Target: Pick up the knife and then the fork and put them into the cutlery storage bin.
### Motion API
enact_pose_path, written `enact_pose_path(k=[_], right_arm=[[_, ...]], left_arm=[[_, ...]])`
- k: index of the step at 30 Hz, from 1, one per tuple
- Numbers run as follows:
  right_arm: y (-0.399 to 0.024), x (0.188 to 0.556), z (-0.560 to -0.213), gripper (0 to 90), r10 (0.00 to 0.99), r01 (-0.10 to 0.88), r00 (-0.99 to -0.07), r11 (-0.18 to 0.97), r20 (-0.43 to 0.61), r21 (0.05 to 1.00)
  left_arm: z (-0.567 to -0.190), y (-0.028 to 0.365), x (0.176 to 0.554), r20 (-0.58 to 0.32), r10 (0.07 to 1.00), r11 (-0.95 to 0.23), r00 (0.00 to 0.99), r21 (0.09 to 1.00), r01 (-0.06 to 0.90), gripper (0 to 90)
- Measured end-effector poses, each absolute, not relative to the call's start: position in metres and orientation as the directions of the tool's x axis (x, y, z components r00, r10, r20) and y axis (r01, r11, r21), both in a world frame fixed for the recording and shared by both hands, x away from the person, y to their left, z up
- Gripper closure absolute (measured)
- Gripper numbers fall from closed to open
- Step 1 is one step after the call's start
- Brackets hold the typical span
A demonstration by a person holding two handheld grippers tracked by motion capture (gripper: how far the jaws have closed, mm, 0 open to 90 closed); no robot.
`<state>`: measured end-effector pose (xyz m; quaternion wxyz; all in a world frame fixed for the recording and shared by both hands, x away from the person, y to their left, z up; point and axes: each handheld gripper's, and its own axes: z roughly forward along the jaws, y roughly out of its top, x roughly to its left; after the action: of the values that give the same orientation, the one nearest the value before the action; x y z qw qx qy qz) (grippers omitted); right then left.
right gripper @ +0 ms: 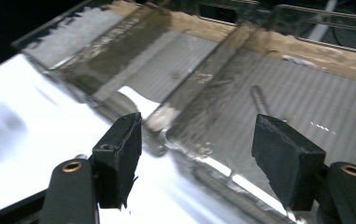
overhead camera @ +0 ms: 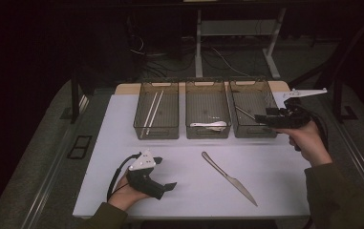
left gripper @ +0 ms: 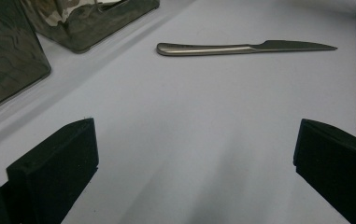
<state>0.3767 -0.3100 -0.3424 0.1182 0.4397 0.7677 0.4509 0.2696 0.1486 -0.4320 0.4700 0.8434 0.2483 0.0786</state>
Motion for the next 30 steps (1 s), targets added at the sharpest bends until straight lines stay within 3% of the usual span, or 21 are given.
enact_pose_path(k=[19, 30], right_arm=[[-0.282, 0.317, -0.366, 34.8, 0.724, 0.531, -0.664, 0.28, 0.187, 0.8], [-0.265, 0.305, -0.378, 37.8, 0.693, 0.526, -0.703, 0.356, 0.16, 0.772]], left_arm=[[-0.431, 0.15, 0.269, -0.102, 0.496, -0.428, 0.862, 0.835, 0.345, 0.0], [-0.43, 0.151, 0.269, -0.097, 0.497, -0.427, 0.862, 0.837, 0.341, 0.0]])
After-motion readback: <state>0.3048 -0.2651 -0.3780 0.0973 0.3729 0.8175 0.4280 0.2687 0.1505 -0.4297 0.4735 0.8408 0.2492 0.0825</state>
